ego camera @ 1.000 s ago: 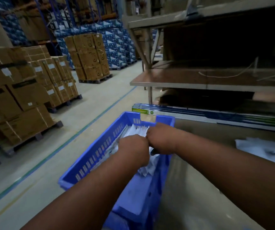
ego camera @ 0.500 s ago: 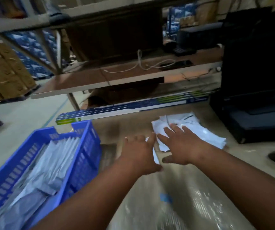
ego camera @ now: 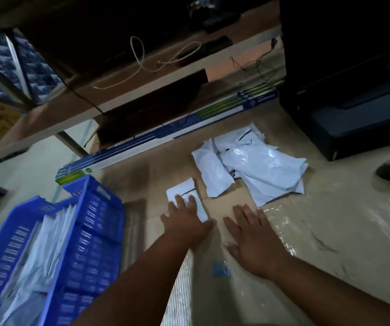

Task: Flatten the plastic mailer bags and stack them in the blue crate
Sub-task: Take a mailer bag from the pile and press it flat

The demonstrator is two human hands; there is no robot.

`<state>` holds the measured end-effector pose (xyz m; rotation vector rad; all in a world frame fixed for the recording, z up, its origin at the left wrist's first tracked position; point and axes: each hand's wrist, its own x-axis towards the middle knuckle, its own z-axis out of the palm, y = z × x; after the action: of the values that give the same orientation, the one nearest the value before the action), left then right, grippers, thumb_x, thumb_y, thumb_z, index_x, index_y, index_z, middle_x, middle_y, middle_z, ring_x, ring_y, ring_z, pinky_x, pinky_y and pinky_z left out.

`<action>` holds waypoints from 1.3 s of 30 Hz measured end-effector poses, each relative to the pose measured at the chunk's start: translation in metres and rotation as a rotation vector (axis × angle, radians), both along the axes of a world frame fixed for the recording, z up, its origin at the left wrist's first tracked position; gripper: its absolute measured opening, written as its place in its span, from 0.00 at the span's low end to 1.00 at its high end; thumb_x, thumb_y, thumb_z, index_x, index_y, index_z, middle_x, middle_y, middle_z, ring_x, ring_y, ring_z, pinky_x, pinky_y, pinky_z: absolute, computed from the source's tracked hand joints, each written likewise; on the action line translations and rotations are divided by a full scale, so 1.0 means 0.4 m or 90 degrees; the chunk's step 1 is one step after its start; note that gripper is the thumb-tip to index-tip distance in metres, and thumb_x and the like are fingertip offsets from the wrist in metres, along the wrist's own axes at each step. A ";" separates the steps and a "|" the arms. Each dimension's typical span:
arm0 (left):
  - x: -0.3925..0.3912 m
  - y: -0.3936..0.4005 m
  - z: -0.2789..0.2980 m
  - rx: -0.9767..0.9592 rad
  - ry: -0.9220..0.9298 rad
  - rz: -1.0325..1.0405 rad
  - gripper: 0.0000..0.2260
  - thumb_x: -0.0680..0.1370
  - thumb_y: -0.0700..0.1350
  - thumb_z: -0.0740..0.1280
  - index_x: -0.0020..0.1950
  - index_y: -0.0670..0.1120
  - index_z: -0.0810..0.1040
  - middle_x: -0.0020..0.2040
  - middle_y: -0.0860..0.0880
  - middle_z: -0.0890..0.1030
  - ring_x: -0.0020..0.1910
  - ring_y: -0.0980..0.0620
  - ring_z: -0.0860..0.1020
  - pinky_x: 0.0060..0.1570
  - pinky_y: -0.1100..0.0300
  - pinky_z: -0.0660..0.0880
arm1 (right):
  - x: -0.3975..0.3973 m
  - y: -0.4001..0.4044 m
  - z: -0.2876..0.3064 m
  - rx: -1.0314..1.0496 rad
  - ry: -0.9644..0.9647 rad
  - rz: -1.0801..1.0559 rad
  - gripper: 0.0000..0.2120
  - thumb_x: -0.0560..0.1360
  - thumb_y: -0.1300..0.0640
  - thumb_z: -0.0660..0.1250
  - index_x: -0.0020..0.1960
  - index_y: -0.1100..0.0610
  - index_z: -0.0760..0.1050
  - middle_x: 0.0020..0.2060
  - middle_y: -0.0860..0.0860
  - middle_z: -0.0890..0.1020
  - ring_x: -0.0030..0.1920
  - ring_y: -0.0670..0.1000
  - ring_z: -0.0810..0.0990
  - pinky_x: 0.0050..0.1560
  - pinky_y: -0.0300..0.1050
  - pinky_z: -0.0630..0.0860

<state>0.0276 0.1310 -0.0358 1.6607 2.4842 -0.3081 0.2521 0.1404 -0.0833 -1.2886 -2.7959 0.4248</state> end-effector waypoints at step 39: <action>0.118 -0.631 -0.057 0.478 -0.602 0.162 0.14 0.81 0.53 0.72 0.66 0.56 0.77 0.53 0.58 0.86 0.52 0.58 0.84 0.52 0.51 0.82 | 0.171 -0.220 0.065 -0.213 0.429 -0.072 0.10 0.83 0.53 0.69 0.63 0.43 0.80 0.53 0.37 0.86 0.54 0.40 0.84 0.54 0.48 0.80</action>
<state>0.0749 -0.1216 -0.0587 1.1528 2.0365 1.2584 0.3206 0.0524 -0.0574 -1.0676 -2.1340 1.1134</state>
